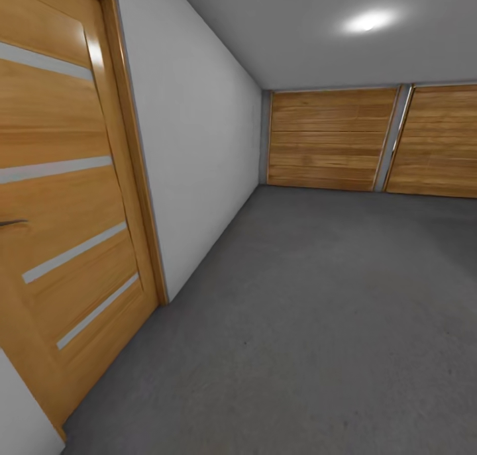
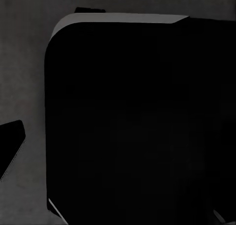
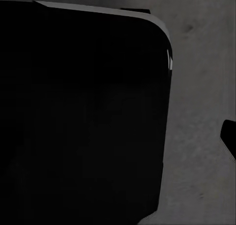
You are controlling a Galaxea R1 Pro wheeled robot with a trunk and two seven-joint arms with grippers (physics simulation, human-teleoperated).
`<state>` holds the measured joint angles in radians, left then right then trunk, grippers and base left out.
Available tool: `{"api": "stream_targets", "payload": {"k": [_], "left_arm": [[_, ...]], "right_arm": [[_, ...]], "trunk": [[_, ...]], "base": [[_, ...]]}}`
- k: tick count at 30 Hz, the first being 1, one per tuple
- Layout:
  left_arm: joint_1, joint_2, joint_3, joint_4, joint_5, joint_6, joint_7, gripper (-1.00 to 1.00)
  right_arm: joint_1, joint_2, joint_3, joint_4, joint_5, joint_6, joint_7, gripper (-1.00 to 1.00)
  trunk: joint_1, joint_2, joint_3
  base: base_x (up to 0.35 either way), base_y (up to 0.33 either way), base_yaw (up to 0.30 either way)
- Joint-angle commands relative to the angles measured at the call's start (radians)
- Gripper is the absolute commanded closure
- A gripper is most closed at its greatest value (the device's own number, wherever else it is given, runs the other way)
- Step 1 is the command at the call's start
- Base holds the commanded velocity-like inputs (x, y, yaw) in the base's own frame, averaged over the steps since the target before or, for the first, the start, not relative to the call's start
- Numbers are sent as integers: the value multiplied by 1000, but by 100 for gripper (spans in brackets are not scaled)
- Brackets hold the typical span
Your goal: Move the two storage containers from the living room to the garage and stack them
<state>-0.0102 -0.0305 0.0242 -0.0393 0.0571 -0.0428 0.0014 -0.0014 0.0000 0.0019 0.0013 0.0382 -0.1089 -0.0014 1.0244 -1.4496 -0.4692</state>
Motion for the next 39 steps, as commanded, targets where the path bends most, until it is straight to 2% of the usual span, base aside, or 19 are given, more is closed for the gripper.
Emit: {"api": "stream_targets", "payload": {"k": [1, 22, 35, 39], "left_arm": [[-1, 0, 2, 1, 6, -3, 0, -100], [0, 0, 2, -1, 7, -5, 0, -100], [0, 0, 4, -1, 7, -5, 7, -100], [-1, 0, 5, -2, 7, -6, 7, -100]], "right_arm": [[0, 1, 0, 0, 4, -3, 0, -100], [0, -5, 0, 0, 3, -5, 0, -100], [0, -10, 6, 5, 3, -6, -1, -100], [0, -12, 5, 11, 2, -42, 0, -100]], "trunk": [[1, 0, -1], [1, 0, -1], [1, 0, -1], [1, 0, -1]], "base": [[321, 0, 0], [321, -1, 25], [250, -106, 225], [21, -13, 268]]}}
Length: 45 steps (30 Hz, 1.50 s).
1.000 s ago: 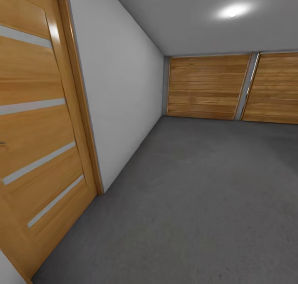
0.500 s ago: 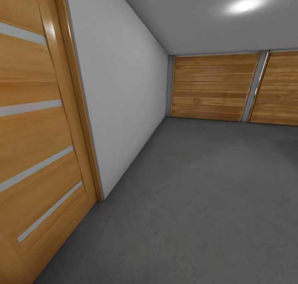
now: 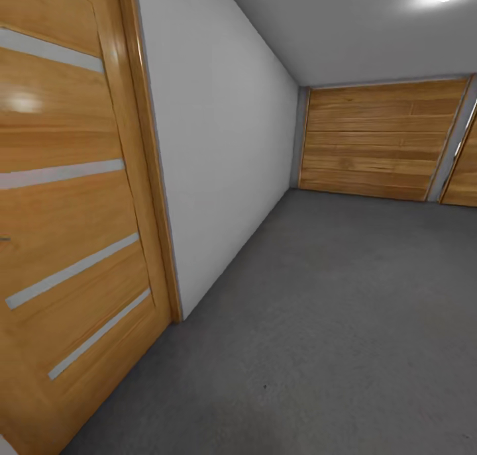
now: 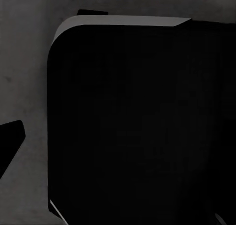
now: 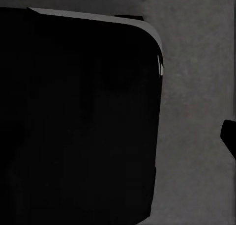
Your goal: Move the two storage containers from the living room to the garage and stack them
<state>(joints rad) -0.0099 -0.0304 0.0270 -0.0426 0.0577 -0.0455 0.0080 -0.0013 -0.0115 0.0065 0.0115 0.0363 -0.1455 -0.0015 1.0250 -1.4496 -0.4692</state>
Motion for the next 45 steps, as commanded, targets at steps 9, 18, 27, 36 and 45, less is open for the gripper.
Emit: {"api": "stream_targets", "payload": {"k": [9, 18, 27, 36, 45], "left_arm": [[-1, 0, 4, 1, 4, -9, 0, -100], [-1, 0, 4, 1, 3, -12, 0, -100], [-1, -3, 5, -1, 1, -14, 0, -100], [-1, -3, 5, -1, 1, -13, 0, -100], [-1, -3, 5, 0, 1, -10, 0, -100]], "right_arm": [[0, 0, 1, 2, 4, -19, 0, -100], [0, 0, 1, 5, 3, -19, 0, -100], [0, 1, 1, 5, 2, -17, 0, -100], [0, 1, 0, 5, 2, -16, 0, -100], [0, 1, 0, 5, 2, -9, 0, -100]], "trunk": [[0, 0, -1], [0, 0, -1], [0, 0, -1], [0, 0, -1], [0, 0, -1]], "base": [[4, -2, 268], [0, 0, 268], [0, 0, 268], [0, 0, 268], [16, -7, 268]]}}
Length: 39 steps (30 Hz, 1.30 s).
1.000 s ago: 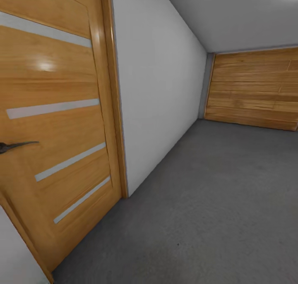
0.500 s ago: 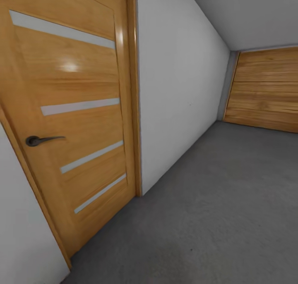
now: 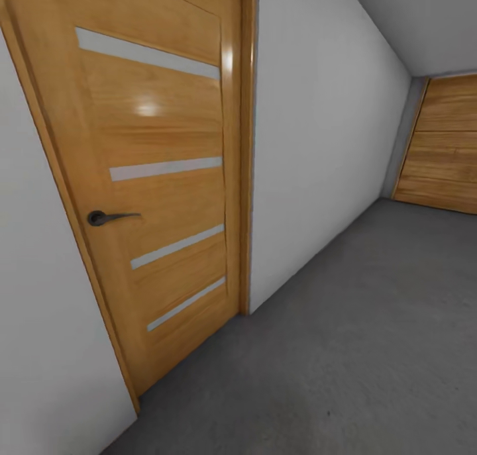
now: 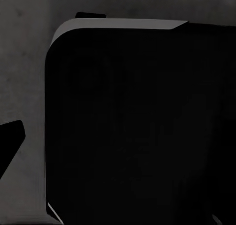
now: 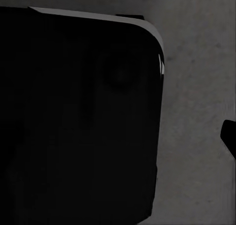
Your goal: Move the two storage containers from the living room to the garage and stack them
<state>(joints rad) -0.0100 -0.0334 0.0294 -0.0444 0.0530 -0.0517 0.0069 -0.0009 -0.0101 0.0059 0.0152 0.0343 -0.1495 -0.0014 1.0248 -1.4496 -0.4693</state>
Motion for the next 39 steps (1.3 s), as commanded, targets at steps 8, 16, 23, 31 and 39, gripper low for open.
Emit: {"api": "stream_targets", "payload": {"k": [8, 16, 23, 31, 39], "left_arm": [[-1, 0, 1, 1, 7, 3, 1, -100], [-1, 0, 1, 1, 8, 3, 1, -100], [-1, 0, 1, 1, 8, 4, 1, -100], [-1, 0, 1, 1, 8, 4, 1, -100], [-1, 0, 1, 1, 10, 4, 1, -100]], "right_arm": [[-1, -1, -1, 2, 3, -5, 1, -100], [0, -1, 0, 2, 4, -4, 1, -100], [-1, -1, 0, 2, 4, -7, 0, -100], [0, -1, 0, 2, 4, -7, 0, -100], [-1, -2, 0, 3, 4, -8, -1, -100]], "trunk": [[0, 0, -1], [0, 0, -1], [0, 0, -1], [0, 0, -1], [0, 0, -1]], "base": [[212, -143, 133], [246, -177, 3], [247, -196, 177], [246, -223, 261], [247, -225, 266]]}}
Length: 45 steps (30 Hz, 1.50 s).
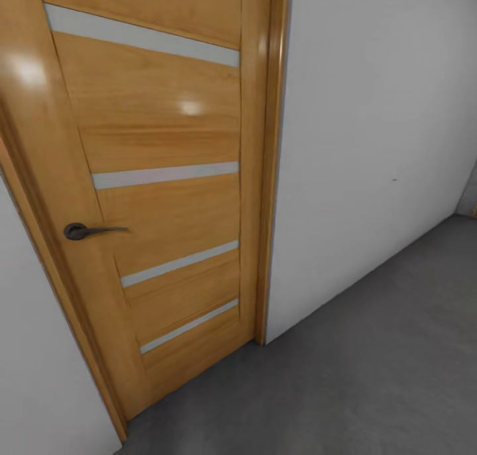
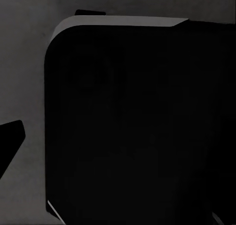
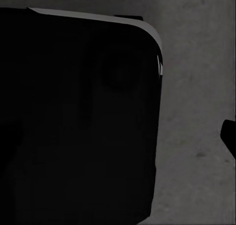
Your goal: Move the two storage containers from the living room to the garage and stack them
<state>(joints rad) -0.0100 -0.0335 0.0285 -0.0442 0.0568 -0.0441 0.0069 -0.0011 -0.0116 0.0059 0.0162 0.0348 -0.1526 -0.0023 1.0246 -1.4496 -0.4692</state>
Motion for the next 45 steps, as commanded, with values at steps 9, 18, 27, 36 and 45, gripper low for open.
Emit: {"api": "stream_targets", "payload": {"k": [9, 18, 27, 36, 45], "left_arm": [[-1, 0, 2, 1, 6, -3, 1, -100], [-1, 0, 2, 1, 9, -3, 1, -100], [-1, 0, 2, 1, 9, -3, 1, -100], [-1, 0, 3, 1, 10, -5, 1, -100], [-1, 1, 4, 1, 9, -11, 2, -100]], "right_arm": [[0, 0, 0, 2, 4, -5, -1, -100], [0, -1, 0, 1, 4, -7, -1, -100], [0, -1, 0, 1, 4, -7, -1, -100], [0, -1, 0, 1, 4, -8, -1, -100], [0, -1, 0, 1, 5, -8, -1, -100]], "trunk": [[0, 0, -1], [0, 0, -1], [0, 0, -1], [0, 0, -1], [0, 0, -1]], "base": [[246, -225, 266], [246, -225, 266], [247, -225, 266], [246, -221, 266], [140, -97, 267]]}}
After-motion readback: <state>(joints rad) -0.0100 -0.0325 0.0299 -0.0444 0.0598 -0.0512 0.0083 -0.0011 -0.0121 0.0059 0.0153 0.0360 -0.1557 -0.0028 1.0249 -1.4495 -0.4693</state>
